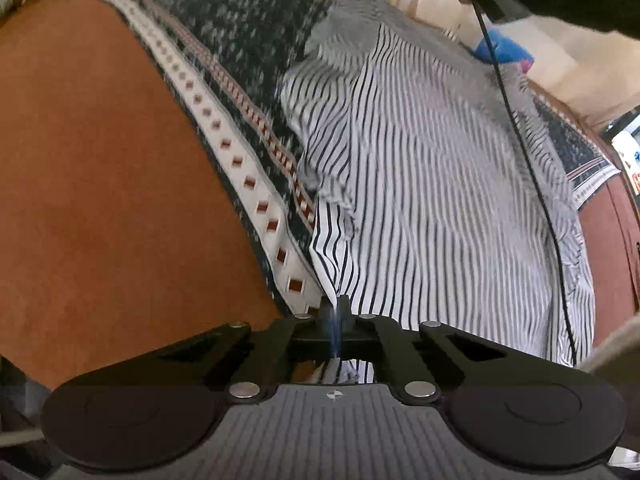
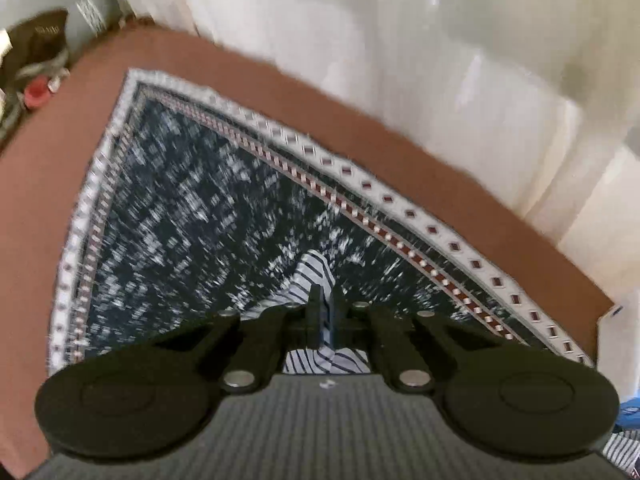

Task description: Fold clothes

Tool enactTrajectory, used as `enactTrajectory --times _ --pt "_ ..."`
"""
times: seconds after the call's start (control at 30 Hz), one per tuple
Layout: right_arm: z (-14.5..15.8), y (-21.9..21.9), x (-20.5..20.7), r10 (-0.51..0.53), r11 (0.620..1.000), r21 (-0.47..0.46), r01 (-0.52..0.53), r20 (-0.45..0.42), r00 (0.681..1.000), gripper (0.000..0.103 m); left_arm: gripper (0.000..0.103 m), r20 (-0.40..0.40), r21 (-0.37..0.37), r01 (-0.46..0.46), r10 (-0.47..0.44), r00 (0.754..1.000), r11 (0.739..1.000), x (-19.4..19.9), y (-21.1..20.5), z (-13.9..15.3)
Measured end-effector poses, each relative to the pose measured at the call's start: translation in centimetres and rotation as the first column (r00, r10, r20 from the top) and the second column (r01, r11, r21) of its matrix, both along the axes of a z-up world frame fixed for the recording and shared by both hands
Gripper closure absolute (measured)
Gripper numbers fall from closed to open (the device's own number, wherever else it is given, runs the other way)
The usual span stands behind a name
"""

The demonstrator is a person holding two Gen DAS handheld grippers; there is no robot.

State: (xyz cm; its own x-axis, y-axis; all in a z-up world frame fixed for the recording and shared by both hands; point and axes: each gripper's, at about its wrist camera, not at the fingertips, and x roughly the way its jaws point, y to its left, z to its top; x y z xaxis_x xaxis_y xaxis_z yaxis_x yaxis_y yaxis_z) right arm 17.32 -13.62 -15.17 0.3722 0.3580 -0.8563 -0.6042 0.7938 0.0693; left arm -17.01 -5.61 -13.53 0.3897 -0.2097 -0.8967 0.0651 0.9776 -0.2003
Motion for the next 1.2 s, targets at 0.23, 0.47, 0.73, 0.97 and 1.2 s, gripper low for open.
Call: enactTrajectory --times 0.23,0.47,0.73,0.97,1.2 --pt "4.4 -5.5 -1.1 -0.037 0.985 0.172 0.03 0.036 0.999 0.1 0.103 0.073 -0.028 0.069 -0.067 0.995 0.997 -0.7 -2.9 3.4" --pt "5.8 -14.9 -2.6 -0.127 0.96 0.258 0.111 0.047 0.991 0.1 0.103 0.128 -0.07 0.187 -0.177 0.976 0.98 -1.6 -9.9 4.8" --pt "1.2 -25.2 -3.6 -0.291 0.939 0.189 0.288 -0.016 0.957 0.099 0.102 0.03 -0.086 0.302 -0.3 0.953 0.949 -1.7 -17.2 0.8" --pt "-1.0 -28.5 -6.0 -0.363 0.919 0.168 0.357 0.005 0.932 0.079 0.061 0.028 -0.088 0.309 -0.308 0.951 0.947 -1.3 -19.2 1.1" --pt "4.1 -31.2 -12.1 -0.302 0.922 0.273 0.276 0.055 0.952 0.067 0.046 0.156 -0.058 0.253 -0.242 0.958 0.966 -1.3 -17.3 6.3"
